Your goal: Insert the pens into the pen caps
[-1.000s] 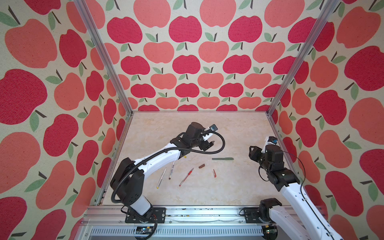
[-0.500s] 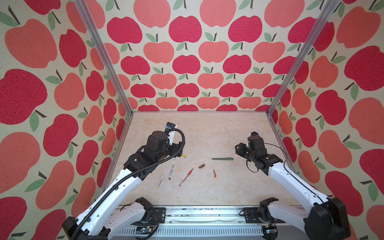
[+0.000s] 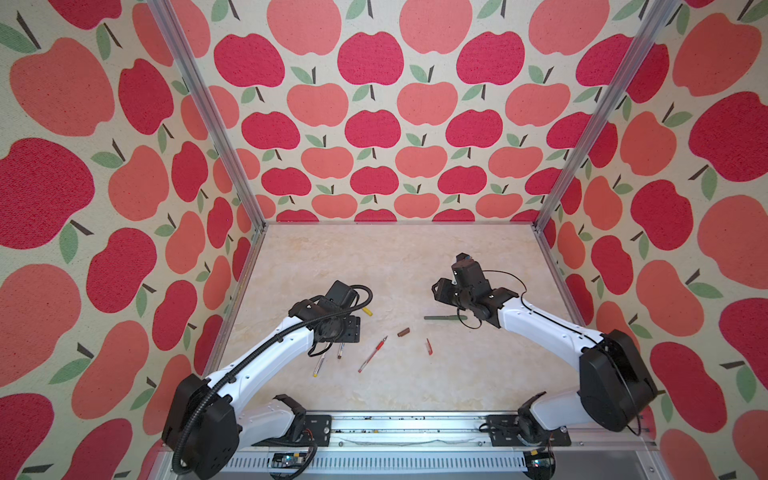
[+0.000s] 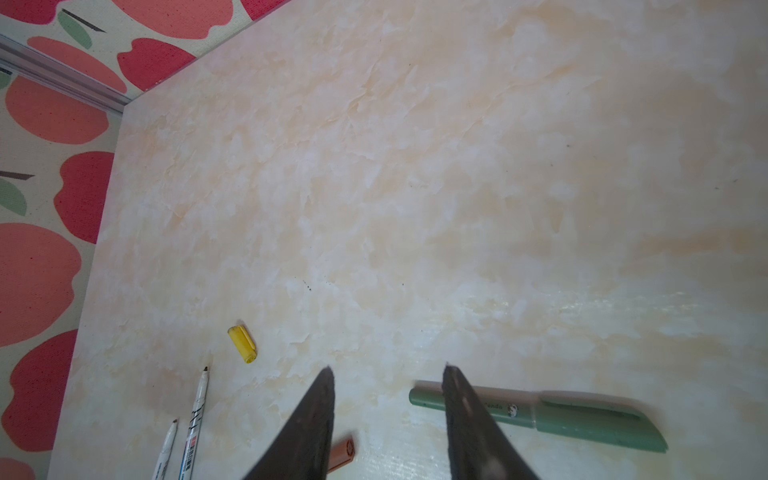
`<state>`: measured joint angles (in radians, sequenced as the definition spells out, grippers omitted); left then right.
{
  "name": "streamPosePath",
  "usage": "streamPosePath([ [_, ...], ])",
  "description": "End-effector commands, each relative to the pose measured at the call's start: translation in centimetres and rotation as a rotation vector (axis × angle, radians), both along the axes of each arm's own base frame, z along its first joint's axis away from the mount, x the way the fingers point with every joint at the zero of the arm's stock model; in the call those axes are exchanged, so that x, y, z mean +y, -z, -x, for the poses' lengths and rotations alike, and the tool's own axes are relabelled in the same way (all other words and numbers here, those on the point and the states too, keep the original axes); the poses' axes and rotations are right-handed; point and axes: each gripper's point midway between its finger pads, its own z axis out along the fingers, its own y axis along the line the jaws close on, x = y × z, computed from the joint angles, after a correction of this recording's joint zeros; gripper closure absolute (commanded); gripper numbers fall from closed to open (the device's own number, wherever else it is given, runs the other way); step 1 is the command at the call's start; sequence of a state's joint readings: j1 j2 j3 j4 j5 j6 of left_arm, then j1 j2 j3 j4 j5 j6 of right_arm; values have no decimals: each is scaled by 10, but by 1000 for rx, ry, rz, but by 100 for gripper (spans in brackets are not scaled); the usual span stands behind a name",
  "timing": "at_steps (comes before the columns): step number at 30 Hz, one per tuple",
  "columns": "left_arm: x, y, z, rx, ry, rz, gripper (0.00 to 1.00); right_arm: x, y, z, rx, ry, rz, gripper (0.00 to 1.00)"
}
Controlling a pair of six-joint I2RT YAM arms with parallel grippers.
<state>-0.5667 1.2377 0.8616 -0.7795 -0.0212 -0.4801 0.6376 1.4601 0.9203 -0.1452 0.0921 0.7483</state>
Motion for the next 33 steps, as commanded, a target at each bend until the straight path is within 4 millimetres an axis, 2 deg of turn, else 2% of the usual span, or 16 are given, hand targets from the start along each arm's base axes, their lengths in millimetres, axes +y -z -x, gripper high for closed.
streamPosePath([
  [1,2,21,7,74,-7,-24,31,5,-11,-11,-28,20,-18,55],
  [9,3,62,0,142,38,-118,35,4,-12,-13,-32,14,13,55],
  [12,4,74,-1,160,57,-136,39,5,-9,-12,-24,6,12,55],
  [16,2,82,-7,179,53,-133,54,6,-9,-10,-17,1,9,55],
  [23,1,93,-1,237,50,-129,62,1,-13,-8,-32,13,8,54],
  [31,-2,97,3,249,46,-106,88,0,-8,-1,3,14,18,55],
  [33,-3,97,2,242,46,-97,92,-4,-5,2,30,50,32,55],
])
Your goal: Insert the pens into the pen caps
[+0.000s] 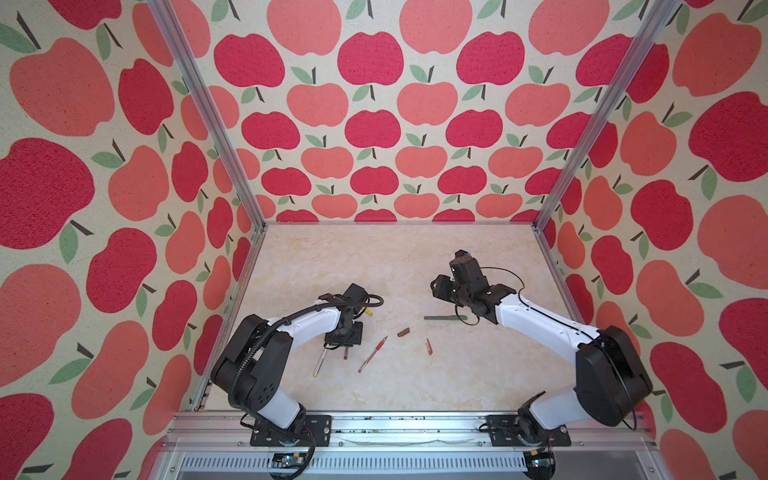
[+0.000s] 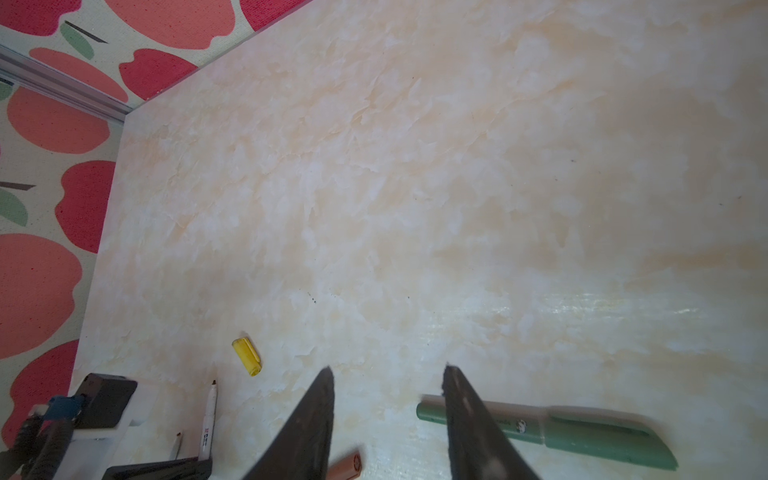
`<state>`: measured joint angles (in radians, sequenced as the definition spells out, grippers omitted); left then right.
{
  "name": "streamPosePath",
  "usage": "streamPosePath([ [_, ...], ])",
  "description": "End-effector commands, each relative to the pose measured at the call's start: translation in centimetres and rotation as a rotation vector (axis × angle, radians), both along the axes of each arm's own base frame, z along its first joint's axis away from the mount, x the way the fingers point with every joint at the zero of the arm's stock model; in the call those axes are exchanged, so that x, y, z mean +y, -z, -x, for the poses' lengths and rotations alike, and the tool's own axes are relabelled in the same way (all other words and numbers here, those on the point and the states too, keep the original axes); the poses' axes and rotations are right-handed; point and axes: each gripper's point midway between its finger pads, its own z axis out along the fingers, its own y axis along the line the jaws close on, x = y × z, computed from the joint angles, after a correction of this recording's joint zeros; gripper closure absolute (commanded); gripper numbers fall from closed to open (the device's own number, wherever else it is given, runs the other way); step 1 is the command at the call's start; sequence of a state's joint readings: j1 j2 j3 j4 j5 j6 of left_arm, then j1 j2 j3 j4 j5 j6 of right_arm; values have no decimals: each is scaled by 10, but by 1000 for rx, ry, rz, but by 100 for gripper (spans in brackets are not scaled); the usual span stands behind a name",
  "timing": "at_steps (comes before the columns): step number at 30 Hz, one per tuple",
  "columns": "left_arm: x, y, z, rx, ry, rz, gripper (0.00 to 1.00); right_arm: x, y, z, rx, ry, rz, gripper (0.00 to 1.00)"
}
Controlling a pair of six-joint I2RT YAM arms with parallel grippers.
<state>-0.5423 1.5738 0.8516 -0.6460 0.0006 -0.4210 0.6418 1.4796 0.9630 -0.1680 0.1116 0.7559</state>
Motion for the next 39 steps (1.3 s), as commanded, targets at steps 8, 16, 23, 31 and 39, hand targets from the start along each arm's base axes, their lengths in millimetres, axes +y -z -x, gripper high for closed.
streamPosePath([
  [8,-9,7,1,3,17,47,100,-15,-2,18,145,207,29,54],
  [16,-24,-46,-25,-237,49,153,100,-7,-30,18,112,241,41,54],
  [23,-23,-136,-40,-601,132,200,100,14,-26,36,210,301,-35,53],
  [31,-3,-205,-38,-939,179,175,100,53,-6,60,383,364,-40,52],
  [39,-3,-211,-30,-974,224,149,100,70,23,76,530,443,8,55],
])
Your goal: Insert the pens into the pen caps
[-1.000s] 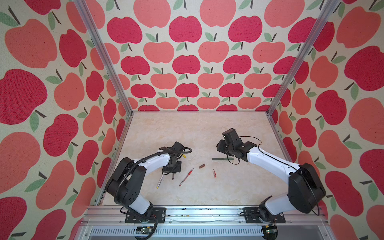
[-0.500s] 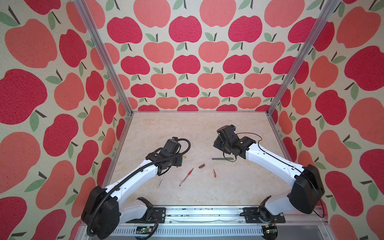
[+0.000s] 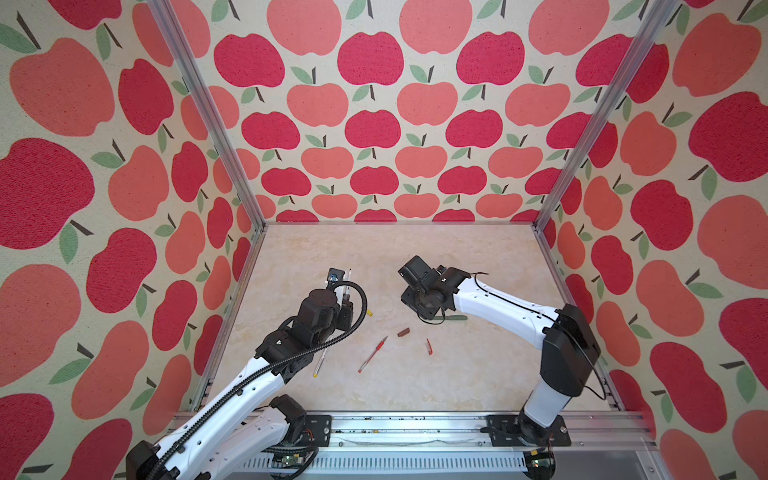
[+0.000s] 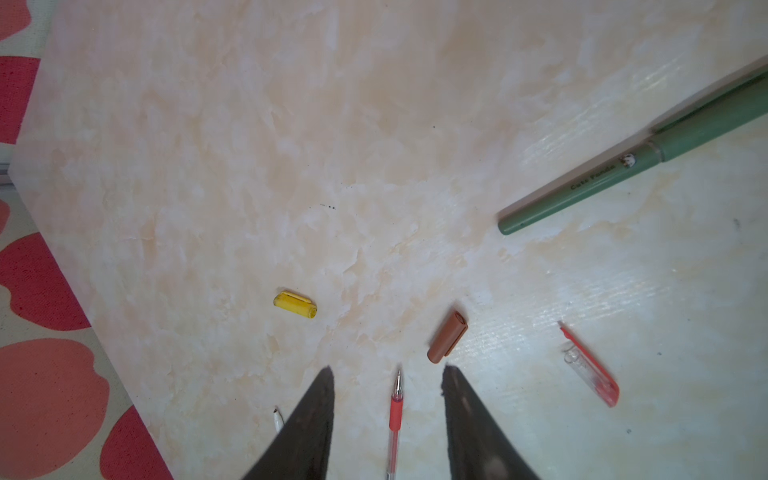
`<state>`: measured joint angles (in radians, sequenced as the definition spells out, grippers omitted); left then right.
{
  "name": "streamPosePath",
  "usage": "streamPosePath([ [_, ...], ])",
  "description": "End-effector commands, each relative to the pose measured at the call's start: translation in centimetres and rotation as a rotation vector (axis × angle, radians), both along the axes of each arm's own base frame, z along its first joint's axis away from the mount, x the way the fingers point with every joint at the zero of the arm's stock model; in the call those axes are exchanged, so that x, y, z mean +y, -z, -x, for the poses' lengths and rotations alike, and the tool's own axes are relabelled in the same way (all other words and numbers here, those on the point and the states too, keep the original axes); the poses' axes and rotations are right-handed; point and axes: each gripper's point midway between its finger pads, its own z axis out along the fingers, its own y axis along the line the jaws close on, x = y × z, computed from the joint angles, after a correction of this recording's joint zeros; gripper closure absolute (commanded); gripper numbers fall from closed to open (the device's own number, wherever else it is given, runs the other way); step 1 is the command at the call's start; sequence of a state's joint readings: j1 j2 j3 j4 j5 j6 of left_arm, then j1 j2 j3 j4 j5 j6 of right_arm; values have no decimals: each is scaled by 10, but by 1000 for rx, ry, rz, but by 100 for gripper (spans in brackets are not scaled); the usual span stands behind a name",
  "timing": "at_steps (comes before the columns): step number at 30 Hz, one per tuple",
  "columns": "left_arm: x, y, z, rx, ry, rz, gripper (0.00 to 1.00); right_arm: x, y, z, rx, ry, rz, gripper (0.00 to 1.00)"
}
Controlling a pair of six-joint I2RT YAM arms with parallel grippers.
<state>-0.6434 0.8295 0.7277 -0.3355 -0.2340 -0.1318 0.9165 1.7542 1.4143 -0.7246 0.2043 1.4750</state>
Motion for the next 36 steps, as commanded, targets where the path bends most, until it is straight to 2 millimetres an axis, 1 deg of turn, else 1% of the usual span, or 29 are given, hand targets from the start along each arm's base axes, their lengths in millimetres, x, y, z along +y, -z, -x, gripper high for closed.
streamPosePath([
  [1,4,-5,0,-53,-6,-35,100,-6,14,15,111,75,49,55],
  [6,3,-10,2,-74,3,-40,100,0,39,31,245,138,57,56],
  [12,-1,-7,3,-76,21,-48,100,15,57,40,282,148,59,57],
  [19,-5,-6,5,-79,39,-59,100,24,78,53,326,165,71,61],
  [21,-5,-6,5,-80,39,-60,100,24,84,54,331,169,77,62],
  [26,-8,-5,6,-79,56,-72,100,22,88,49,313,173,97,65],
  [36,-14,0,7,-63,83,-81,100,18,96,41,308,173,132,67],
])
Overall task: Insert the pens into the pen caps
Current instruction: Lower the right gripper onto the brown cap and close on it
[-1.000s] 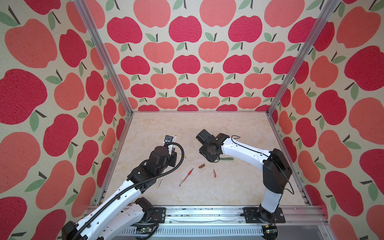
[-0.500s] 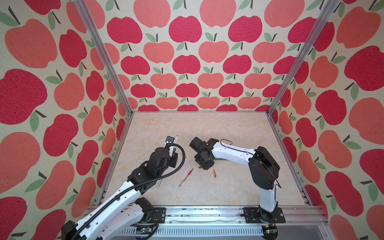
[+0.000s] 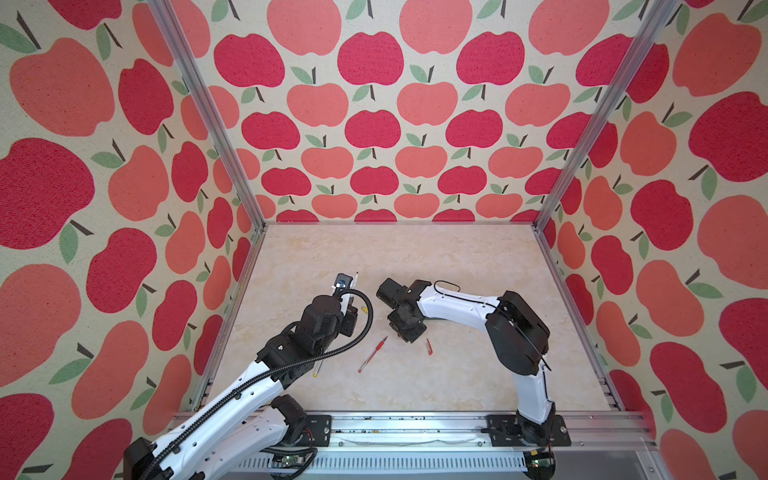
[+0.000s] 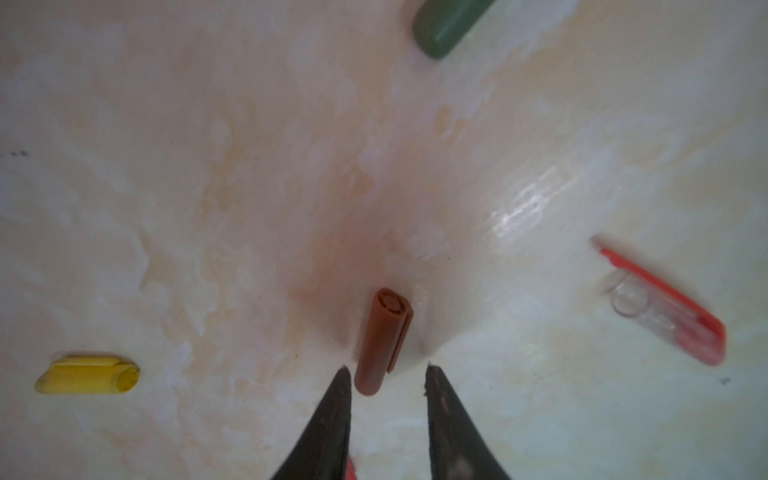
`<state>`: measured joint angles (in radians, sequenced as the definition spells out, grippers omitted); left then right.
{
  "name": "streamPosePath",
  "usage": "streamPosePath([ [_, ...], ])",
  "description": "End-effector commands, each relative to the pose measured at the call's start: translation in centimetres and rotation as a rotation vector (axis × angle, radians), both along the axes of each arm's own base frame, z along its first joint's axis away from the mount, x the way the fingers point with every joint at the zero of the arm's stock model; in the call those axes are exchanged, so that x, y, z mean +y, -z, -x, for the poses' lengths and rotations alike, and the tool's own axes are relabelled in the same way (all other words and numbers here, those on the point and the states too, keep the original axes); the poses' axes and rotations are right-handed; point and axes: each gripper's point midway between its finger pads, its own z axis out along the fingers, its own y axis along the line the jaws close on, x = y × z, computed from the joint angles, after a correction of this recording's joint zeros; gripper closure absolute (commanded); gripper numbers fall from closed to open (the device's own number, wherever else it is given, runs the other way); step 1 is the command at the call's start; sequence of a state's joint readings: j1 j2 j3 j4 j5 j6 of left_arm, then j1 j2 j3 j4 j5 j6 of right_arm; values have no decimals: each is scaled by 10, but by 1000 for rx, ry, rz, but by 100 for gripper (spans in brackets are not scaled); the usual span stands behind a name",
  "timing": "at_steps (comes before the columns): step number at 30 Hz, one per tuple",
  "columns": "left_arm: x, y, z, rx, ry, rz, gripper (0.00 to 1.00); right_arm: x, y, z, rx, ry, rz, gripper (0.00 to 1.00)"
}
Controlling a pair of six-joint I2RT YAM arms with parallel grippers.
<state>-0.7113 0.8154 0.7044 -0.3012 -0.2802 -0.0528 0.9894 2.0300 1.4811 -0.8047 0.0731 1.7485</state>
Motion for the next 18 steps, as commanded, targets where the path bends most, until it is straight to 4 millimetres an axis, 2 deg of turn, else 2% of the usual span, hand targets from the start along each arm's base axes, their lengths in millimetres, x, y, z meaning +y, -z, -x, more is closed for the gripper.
streamPosePath([
  [1,-3,1,0,-7,19,-13,100,-5,1,-7,-8,11,36,67],
  [7,-4,2,0,-8,25,-21,100,-6,5,-10,0,11,49,74],
  [18,-3,0,-2,-20,20,-33,100,-8,15,-12,27,4,66,75],
])
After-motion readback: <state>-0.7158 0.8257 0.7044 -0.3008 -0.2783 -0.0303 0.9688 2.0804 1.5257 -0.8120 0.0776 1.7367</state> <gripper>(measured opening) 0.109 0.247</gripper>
